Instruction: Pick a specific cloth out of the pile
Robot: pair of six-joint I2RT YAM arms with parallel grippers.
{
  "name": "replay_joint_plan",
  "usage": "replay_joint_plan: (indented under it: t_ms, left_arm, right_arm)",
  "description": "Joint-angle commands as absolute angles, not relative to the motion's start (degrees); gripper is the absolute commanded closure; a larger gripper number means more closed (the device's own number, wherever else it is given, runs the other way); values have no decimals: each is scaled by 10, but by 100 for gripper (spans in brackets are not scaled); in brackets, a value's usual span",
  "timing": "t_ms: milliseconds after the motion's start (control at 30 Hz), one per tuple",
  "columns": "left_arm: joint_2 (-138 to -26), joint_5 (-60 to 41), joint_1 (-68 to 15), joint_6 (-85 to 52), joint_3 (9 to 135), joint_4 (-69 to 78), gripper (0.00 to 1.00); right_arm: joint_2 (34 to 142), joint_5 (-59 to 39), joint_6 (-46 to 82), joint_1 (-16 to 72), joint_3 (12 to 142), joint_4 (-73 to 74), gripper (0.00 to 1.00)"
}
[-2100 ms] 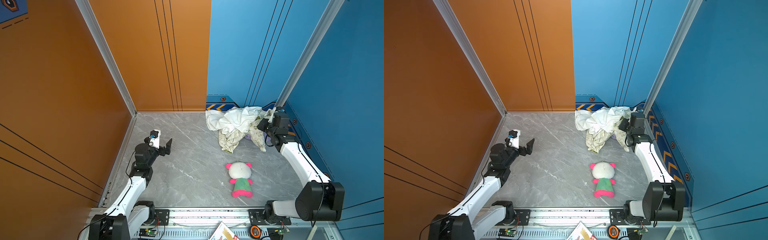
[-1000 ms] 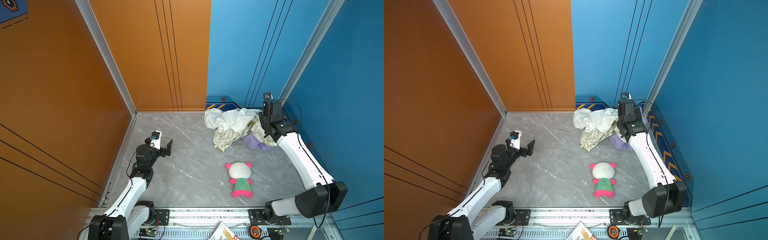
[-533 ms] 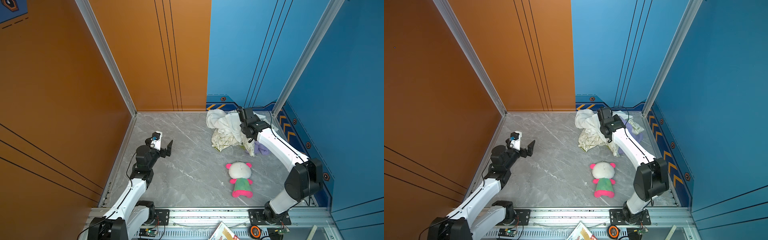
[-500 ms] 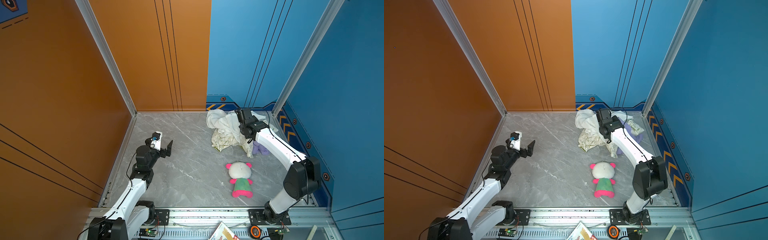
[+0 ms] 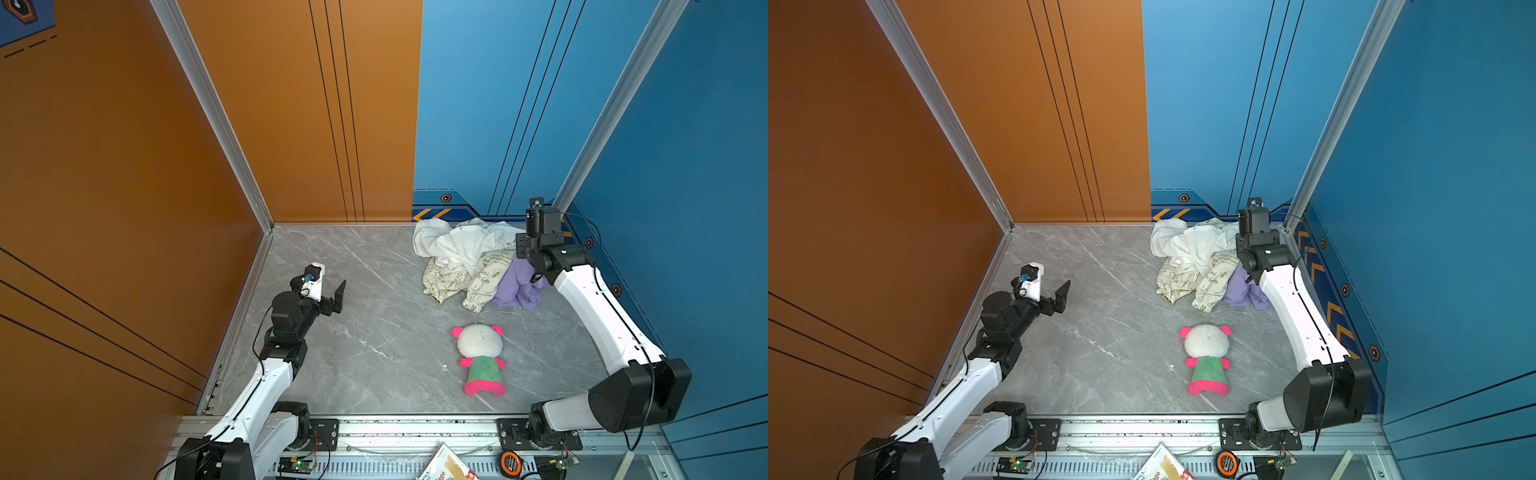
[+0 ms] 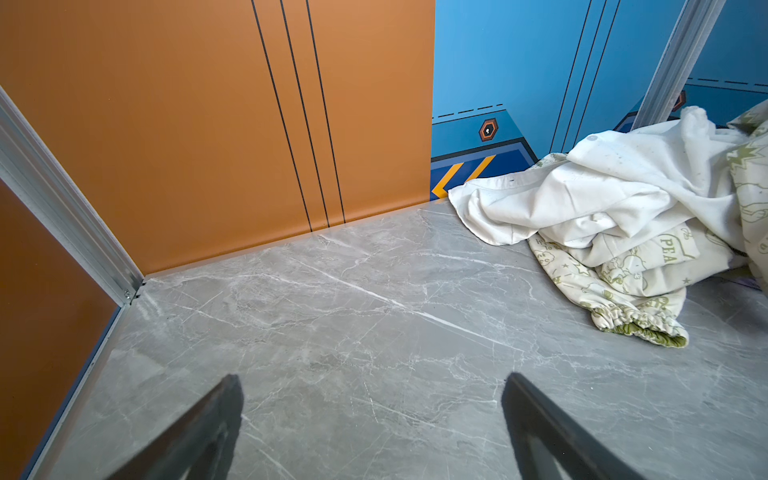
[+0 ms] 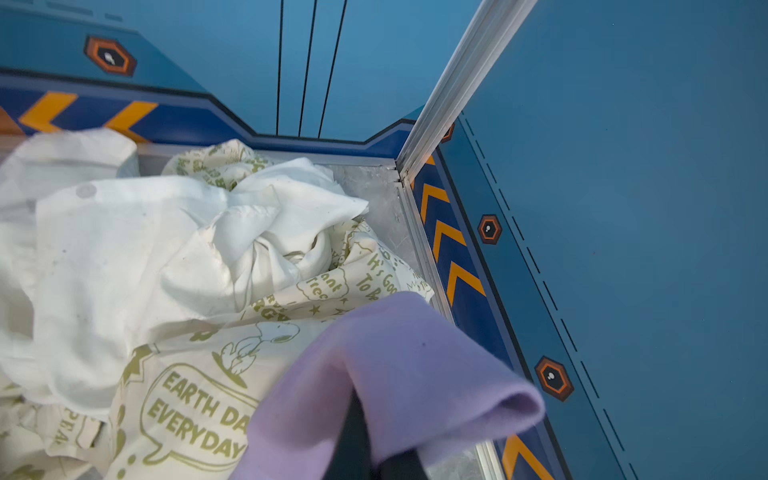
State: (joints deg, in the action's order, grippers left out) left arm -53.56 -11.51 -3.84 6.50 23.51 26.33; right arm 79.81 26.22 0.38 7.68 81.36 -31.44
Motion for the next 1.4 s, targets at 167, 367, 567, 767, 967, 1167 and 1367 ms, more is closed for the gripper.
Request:
replay_joint_plan:
  t_ms: [167,367,567,767,967,1167,1367]
  left_arm:
    - [-527,-109,-45,74,230,271,2]
    - [-525,-108,-47,76,229,272,2]
    - [-525,-106,-48,79,227,272,2]
    - [-525,-106,-48,83,228,272,2]
    - [-525,-106,-50,86,227,272,2]
    - [-524,-105,-49,88,227,272,2]
    - [-525,-107,-49,91,228,272,2]
  right_arm:
    - [720,255,69,50,840,-226,100]
    - [731,253,70,33,888,-207,100]
    - [755,217,105,40,944,-186,100]
    - [790,189,79,97,985,-136,100]
    - [853,173,-8,202,1052,-148,100]
    - [948,138,-89,306,1083,-250,100]
    - [1055,141,-151,384,1083,-391,76]
